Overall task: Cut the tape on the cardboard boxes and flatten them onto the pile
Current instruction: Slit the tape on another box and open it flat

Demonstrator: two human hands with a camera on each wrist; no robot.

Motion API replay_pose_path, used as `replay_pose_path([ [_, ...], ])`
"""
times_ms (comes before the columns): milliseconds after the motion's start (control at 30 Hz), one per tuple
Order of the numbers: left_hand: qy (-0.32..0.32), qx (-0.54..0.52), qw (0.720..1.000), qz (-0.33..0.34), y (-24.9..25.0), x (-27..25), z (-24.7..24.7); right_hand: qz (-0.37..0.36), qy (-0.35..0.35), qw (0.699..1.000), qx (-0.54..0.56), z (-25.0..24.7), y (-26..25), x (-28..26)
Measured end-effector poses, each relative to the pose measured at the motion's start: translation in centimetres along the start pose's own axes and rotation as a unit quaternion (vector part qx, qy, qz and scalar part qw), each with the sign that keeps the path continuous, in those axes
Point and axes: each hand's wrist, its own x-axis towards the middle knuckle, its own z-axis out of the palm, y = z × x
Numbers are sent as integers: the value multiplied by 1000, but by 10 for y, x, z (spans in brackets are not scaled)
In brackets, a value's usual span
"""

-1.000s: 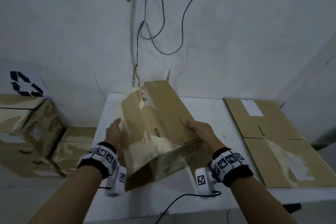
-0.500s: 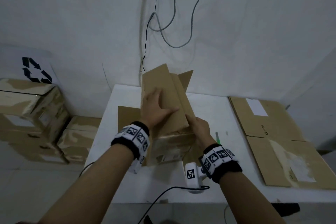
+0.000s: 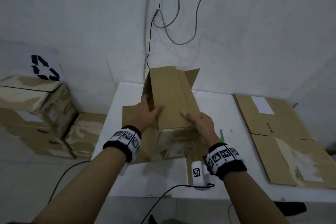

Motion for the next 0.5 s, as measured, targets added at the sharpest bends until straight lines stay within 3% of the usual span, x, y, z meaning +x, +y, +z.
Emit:
replay_pose_path([
  [100,38,215,976,11,-20,-14,-13,-4,-11,1000,17,3,-4,5],
  [167,41,262,964,-1,-13,-21,-10,-1,-19,1000,23,5,-7,10],
  [267,4,232,973,12,2,-32,14,-8,-27,999,23,9,-12,13],
  [400,13,164,983,-83,14,-51,50,-19,-30,999,5,20,-20,18],
  [500,25,138,989,-43,12,-39,46,-33,-34,999,-6,22,-23,23],
])
